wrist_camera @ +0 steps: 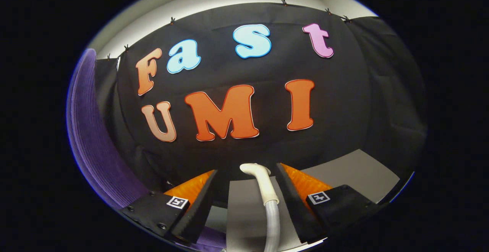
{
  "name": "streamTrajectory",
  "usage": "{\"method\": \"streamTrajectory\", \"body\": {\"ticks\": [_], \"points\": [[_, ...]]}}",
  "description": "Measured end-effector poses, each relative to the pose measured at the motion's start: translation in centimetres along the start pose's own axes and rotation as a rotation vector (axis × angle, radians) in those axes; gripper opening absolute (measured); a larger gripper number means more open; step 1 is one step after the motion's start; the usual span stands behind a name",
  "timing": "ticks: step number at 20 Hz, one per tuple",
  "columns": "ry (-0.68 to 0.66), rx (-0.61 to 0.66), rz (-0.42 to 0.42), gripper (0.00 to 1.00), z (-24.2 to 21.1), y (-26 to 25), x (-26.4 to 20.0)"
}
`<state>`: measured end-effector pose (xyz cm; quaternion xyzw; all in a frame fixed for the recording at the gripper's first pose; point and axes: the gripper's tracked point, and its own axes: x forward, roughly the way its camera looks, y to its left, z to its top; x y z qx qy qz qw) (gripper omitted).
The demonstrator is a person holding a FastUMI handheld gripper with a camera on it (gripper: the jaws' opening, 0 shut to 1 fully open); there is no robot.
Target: Iron the clothes twice with a garment steamer, once on the left side and once on the right side.
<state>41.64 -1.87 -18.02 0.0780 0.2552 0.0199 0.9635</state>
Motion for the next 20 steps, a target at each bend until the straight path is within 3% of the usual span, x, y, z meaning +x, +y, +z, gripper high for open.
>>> {"method": "streamTrajectory", "body": {"ticks": [7,16,19,20], "points": [[0.141,-0.171,-0.072,0.97,-2.9,-4.1,8.7],[0.445,-0.056,0.002,0.97,-11.1,-6.3,12.8],[0.478,0.016,0.094,0.72,-12.1,-4.7,12.1],[0.472,0.013,0.088,0.64,-11.9,-4.9,11.5]]}}
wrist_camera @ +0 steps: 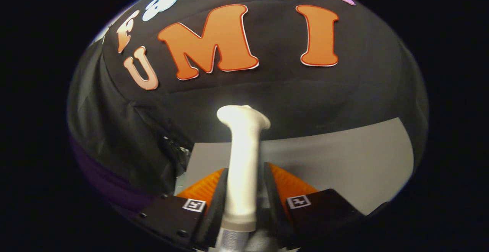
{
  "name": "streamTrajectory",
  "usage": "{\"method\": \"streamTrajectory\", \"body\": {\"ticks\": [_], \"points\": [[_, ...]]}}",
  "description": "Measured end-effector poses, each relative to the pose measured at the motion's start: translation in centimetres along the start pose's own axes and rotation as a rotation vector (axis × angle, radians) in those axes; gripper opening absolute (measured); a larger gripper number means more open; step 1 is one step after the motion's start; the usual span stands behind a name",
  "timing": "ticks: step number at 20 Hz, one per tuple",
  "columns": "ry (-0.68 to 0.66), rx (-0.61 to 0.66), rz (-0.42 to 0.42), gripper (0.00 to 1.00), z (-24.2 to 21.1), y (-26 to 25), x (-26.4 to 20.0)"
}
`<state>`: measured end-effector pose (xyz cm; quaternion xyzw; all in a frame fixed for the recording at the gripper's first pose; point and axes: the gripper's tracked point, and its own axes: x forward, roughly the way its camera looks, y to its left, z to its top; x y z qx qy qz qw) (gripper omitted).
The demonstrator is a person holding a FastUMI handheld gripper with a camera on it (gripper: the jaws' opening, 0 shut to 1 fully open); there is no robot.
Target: Iron the clothes twice with a garment steamer, once on the left side and once on the right side.
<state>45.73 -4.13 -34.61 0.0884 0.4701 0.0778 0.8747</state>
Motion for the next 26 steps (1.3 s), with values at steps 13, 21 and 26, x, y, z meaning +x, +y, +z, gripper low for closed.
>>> {"method": "streamTrajectory", "body": {"ticks": [13,21,26], "points": [[-0.175,0.11,-0.055,0.4,0.1,0.3,-5.4],[-0.521,0.029,-0.232,0.4,1.1,2.4,-19.4],[-0.632,0.05,-0.291,0.39,-2.3,5.0,-28.5]]}}
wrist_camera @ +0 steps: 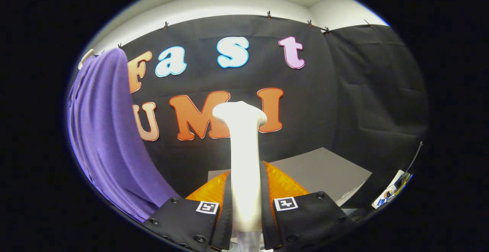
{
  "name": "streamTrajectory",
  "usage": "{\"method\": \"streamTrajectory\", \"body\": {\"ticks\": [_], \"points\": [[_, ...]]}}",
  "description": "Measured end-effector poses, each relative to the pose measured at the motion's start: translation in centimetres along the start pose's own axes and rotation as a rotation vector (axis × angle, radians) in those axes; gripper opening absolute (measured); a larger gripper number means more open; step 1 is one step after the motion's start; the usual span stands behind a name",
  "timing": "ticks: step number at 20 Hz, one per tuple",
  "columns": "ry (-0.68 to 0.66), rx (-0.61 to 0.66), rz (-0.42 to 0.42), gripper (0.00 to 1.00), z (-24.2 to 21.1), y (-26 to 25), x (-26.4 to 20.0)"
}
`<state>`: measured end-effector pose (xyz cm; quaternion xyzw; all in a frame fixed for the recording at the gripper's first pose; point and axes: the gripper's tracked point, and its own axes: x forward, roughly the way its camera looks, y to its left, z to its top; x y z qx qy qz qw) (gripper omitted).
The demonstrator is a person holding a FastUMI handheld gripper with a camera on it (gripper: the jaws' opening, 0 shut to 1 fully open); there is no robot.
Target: Iron the clothes twice with a garment steamer, once on the left side and once on the right side.
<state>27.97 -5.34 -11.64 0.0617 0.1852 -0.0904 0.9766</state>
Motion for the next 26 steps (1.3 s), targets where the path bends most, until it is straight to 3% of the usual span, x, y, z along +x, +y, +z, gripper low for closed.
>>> {"method": "streamTrajectory", "body": {"ticks": [5,13,22,26], "points": [[-0.108,0.017,-0.049,0.39,1.6,0.5,-8.9],[-0.246,0.022,-0.081,0.39,0.4,3.9,-19.6],[-0.351,-0.009,-0.025,0.39,1.3,10.2,-27.8],[-0.377,-0.027,0.042,0.39,0.2,14.7,-29.6]]}}
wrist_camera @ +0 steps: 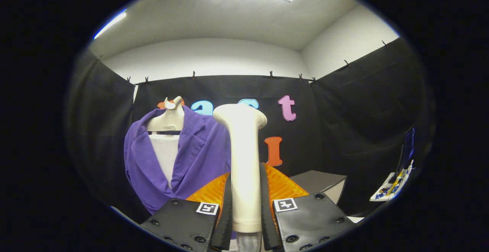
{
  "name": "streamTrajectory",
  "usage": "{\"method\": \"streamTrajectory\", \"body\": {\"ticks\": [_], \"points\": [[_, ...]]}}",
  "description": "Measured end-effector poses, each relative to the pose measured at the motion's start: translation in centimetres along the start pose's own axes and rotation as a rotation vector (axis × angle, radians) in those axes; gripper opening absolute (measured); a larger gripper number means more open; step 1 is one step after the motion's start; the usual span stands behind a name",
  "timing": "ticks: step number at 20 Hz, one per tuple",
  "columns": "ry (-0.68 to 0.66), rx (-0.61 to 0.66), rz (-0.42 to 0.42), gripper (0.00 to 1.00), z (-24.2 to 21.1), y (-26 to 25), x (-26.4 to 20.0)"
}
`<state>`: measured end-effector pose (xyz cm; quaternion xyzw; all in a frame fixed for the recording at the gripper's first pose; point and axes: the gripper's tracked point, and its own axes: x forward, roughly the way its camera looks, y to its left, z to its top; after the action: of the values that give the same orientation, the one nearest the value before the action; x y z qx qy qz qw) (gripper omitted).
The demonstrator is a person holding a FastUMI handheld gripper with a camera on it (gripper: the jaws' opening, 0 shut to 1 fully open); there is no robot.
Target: Iron the clothes twice with a garment steamer, once on the left side and once on the right side.
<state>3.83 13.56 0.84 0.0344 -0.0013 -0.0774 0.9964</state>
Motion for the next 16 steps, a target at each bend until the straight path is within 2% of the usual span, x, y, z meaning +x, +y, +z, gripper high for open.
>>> {"method": "streamTrajectory", "body": {"ticks": [4,10,16], "points": [[-0.019,0.003,0.05,0.39,-0.6,3.4,-1.0],[-0.049,-0.025,0.074,0.39,-2.2,6.9,-0.6],[-0.022,-0.022,0.096,0.39,-4.9,9.3,0.7]]}}
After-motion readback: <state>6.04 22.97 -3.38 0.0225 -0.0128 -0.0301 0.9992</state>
